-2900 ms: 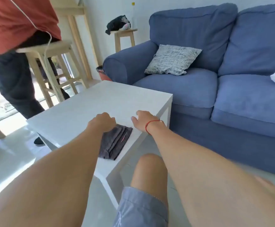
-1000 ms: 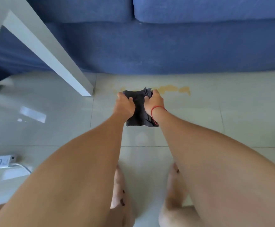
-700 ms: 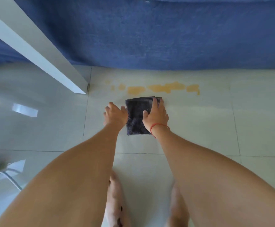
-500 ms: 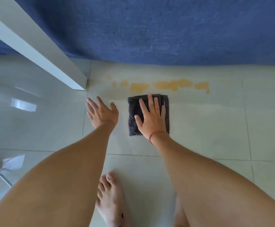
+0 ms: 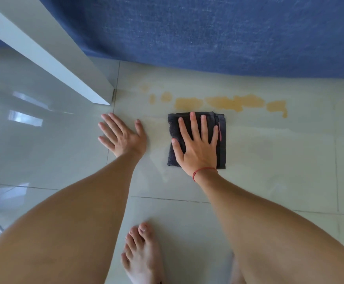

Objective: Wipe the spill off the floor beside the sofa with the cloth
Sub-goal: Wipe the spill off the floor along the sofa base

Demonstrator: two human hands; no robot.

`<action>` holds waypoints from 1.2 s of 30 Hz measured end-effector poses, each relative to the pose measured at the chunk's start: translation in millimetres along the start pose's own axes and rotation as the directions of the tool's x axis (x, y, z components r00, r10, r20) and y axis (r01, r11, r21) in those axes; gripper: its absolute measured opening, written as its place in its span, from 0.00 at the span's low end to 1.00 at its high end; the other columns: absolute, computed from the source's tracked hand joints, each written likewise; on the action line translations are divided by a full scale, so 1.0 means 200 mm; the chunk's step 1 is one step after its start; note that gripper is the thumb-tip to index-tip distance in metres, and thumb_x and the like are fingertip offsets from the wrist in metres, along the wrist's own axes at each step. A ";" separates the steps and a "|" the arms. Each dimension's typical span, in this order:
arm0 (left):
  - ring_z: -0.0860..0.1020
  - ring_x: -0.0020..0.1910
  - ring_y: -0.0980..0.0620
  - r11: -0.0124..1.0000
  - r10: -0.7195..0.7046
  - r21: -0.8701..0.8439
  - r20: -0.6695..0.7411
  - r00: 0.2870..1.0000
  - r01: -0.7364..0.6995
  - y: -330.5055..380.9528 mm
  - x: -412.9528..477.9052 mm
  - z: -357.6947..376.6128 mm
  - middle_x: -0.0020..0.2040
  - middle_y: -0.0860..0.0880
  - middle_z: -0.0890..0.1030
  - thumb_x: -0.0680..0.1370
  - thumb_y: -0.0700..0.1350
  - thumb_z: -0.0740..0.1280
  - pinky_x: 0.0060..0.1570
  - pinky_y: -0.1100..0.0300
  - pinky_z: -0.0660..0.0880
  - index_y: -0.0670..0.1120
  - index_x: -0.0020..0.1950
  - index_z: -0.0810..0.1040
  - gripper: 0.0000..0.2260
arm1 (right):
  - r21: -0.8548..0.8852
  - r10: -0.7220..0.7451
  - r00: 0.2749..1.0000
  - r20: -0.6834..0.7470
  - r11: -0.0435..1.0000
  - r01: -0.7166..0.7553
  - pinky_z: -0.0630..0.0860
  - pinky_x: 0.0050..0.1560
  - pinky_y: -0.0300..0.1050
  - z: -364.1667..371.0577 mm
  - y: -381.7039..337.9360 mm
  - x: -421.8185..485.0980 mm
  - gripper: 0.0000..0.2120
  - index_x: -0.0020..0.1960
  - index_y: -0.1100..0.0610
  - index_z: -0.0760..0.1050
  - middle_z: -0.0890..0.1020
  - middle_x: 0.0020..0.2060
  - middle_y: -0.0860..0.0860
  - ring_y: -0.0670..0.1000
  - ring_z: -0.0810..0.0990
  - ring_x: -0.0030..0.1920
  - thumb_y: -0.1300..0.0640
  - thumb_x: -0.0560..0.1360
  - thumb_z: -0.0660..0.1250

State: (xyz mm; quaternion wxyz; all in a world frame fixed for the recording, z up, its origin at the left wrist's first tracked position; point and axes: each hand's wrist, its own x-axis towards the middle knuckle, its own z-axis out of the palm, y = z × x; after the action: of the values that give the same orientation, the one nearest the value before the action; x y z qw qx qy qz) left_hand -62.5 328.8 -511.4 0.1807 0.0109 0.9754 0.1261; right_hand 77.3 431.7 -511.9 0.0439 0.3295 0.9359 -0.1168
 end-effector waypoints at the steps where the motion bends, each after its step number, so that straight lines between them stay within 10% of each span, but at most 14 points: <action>1: 0.36 0.76 0.47 1.000 0.001 0.003 0.010 1.000 -0.001 0.00 0.00 0.00 0.78 0.47 0.37 0.79 0.60 0.47 0.70 0.47 0.33 0.43 0.77 0.37 0.34 | -0.001 -0.003 1.000 -0.005 1.000 0.003 0.48 0.73 0.67 0.00 -0.01 0.03 0.28 0.76 0.46 0.58 0.57 0.78 0.52 0.58 0.54 0.77 0.40 0.78 0.50; 19: 0.33 0.75 0.48 1.000 0.003 -0.030 0.078 0.997 -0.001 -0.02 0.03 -0.02 0.77 0.49 0.34 0.78 0.61 0.47 0.70 0.48 0.31 0.46 0.76 0.35 0.35 | -0.010 -0.210 0.976 0.056 0.977 0.211 0.48 0.73 0.67 0.02 -0.17 0.02 0.25 0.76 0.49 0.59 0.59 0.77 0.50 0.58 0.55 0.77 0.44 0.80 0.51; 25: 0.45 0.77 0.46 0.994 0.004 -0.108 -0.038 0.999 -0.008 -0.08 0.04 -0.12 0.79 0.47 0.47 0.79 0.58 0.52 0.73 0.47 0.44 0.51 0.77 0.55 0.27 | 0.052 -0.307 0.942 0.135 0.952 0.302 0.46 0.75 0.60 -0.03 0.00 -0.13 0.24 0.77 0.50 0.57 0.57 0.78 0.47 0.55 0.53 0.78 0.48 0.81 0.51; 29: 0.36 0.76 0.47 0.999 0.009 -0.040 0.021 1.000 -0.008 -0.13 0.06 -0.14 0.78 0.48 0.36 0.79 0.60 0.48 0.71 0.44 0.35 0.58 0.77 0.43 0.28 | -0.005 -0.361 0.920 0.150 0.931 0.366 0.47 0.75 0.59 -0.05 0.12 -0.11 0.24 0.77 0.48 0.55 0.56 0.78 0.46 0.53 0.54 0.78 0.47 0.81 0.50; 36: 0.31 0.74 0.48 0.999 0.003 -0.042 0.143 0.990 0.003 -0.15 0.10 -0.10 0.76 0.50 0.31 0.79 0.62 0.44 0.68 0.44 0.29 0.62 0.75 0.36 0.27 | 0.008 -0.081 0.997 0.021 0.997 0.080 0.48 0.74 0.62 0.01 -0.03 0.05 0.24 0.76 0.47 0.58 0.59 0.77 0.47 0.55 0.55 0.77 0.46 0.80 0.48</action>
State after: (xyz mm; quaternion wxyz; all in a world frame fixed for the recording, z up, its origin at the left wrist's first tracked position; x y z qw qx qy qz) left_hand -87.2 296.4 -506.9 0.2505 0.0160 0.9570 0.1457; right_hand 66.1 432.3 -513.6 0.0477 0.2905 0.9474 -0.1254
